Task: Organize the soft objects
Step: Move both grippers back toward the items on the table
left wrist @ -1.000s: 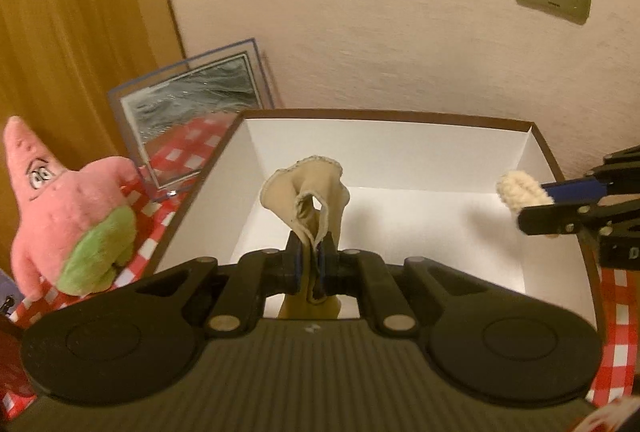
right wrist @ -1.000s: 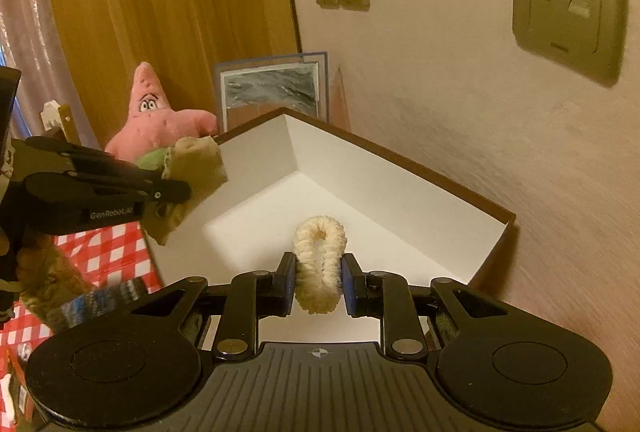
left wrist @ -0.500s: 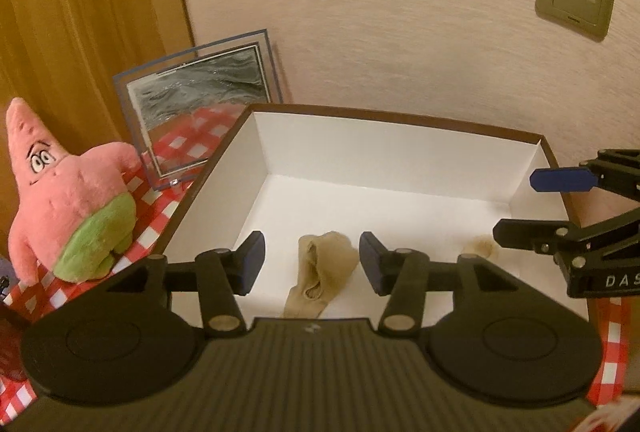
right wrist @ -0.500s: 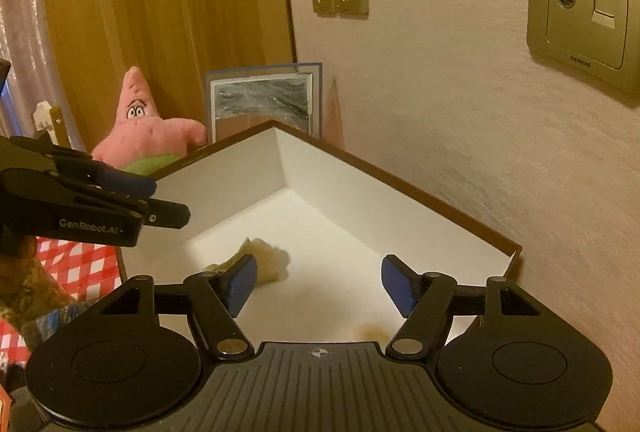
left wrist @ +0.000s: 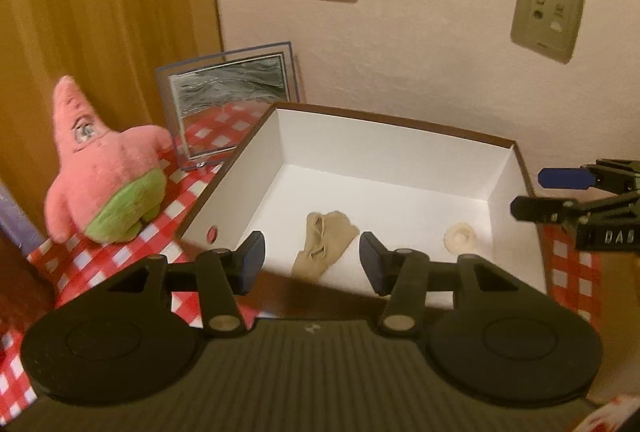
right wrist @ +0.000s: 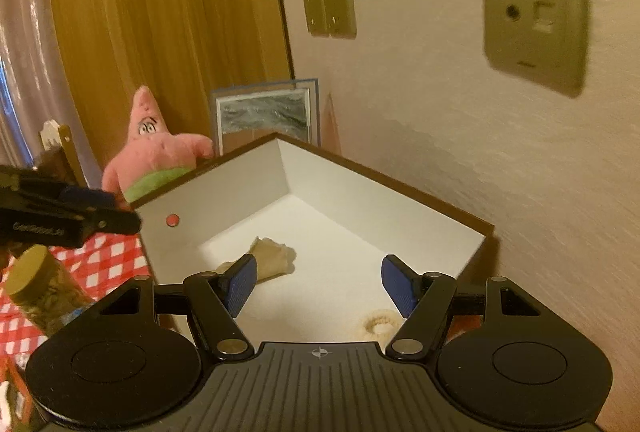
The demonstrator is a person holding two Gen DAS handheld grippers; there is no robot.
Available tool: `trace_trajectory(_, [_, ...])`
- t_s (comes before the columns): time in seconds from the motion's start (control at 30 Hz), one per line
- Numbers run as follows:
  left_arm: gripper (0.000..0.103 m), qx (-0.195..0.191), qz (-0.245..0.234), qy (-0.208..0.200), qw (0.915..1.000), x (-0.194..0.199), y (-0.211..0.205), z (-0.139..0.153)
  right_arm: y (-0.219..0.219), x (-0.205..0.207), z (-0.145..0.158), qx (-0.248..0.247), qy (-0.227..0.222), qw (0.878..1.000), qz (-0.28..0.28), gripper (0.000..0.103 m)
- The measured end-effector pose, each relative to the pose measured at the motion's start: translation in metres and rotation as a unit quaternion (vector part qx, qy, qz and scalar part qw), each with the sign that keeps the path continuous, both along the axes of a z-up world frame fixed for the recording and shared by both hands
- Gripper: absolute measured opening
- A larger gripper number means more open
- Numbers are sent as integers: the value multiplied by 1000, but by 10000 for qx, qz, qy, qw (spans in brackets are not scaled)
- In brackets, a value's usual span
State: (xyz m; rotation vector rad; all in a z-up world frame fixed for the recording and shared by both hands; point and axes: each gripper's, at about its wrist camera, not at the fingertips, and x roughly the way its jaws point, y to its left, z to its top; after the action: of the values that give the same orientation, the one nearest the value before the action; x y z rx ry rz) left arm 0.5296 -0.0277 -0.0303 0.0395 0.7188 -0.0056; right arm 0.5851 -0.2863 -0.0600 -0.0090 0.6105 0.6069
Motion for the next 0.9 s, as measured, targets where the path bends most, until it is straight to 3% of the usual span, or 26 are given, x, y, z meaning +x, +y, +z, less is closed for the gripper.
trace_trajectory(0.33, [50, -147, 343, -111, 9992, -105, 18, 24, -27, -75, 23, 341, -36, 9994, -36, 69])
trace_trajectory(0.6, [50, -183, 528, -110, 9984, -192, 33, 31, -18, -160, 32, 315, 62, 9993, 172, 69])
trace_trajectory(0.9, [50, -309, 810, 143, 9961, -266, 52, 20, 11, -239, 9, 162, 934, 9942, 504, 69])
